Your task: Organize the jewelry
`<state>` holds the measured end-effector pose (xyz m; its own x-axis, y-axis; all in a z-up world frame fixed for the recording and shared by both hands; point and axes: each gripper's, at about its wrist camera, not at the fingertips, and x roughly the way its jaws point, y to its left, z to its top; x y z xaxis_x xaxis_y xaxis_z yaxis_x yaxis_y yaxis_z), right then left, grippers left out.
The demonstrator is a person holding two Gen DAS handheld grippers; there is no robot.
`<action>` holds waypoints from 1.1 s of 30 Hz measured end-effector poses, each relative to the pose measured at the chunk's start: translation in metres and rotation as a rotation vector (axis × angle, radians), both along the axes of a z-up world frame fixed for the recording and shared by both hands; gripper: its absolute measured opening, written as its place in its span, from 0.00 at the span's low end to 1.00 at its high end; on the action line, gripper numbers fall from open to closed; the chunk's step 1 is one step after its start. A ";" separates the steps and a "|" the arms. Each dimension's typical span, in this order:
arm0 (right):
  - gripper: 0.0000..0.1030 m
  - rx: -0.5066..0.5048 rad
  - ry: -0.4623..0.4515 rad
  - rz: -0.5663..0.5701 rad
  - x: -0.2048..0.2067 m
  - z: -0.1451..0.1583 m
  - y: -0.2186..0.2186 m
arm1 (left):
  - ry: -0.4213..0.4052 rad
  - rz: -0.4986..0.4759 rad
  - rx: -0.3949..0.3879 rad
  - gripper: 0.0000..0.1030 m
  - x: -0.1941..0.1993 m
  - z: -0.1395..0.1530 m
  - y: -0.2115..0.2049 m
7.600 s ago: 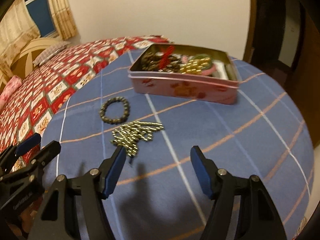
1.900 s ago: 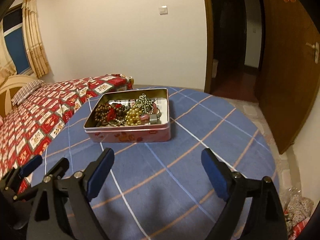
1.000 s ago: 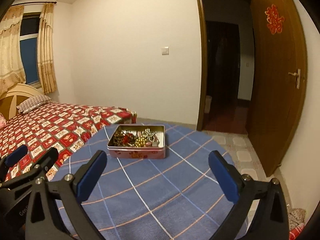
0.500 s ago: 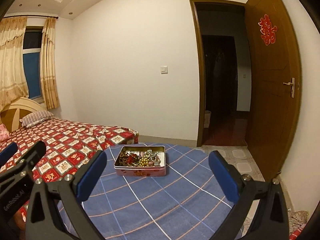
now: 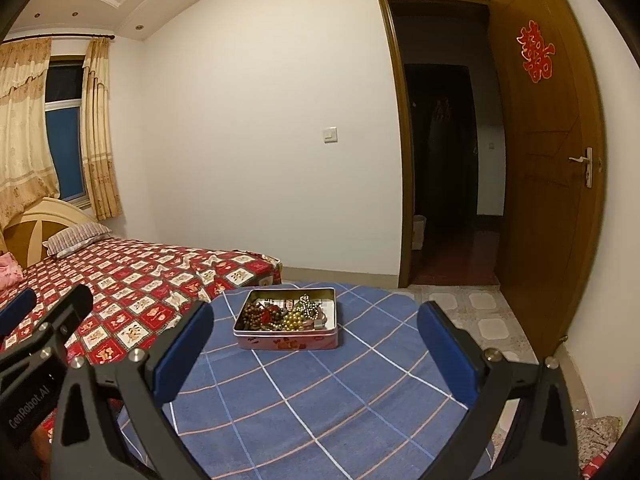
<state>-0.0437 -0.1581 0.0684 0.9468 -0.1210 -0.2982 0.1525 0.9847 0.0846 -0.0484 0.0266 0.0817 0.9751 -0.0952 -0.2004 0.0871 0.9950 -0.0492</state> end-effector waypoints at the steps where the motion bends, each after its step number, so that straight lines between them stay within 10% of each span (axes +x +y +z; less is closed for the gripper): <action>1: 1.00 -0.001 0.000 -0.001 0.000 0.000 0.000 | 0.000 0.000 0.001 0.91 0.000 0.000 0.000; 33: 1.00 0.013 0.007 -0.001 0.000 0.002 -0.004 | -0.025 0.000 0.010 0.91 -0.007 0.004 -0.007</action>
<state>-0.0434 -0.1619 0.0705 0.9447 -0.1186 -0.3059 0.1545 0.9833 0.0959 -0.0556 0.0193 0.0860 0.9798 -0.0937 -0.1769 0.0885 0.9954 -0.0367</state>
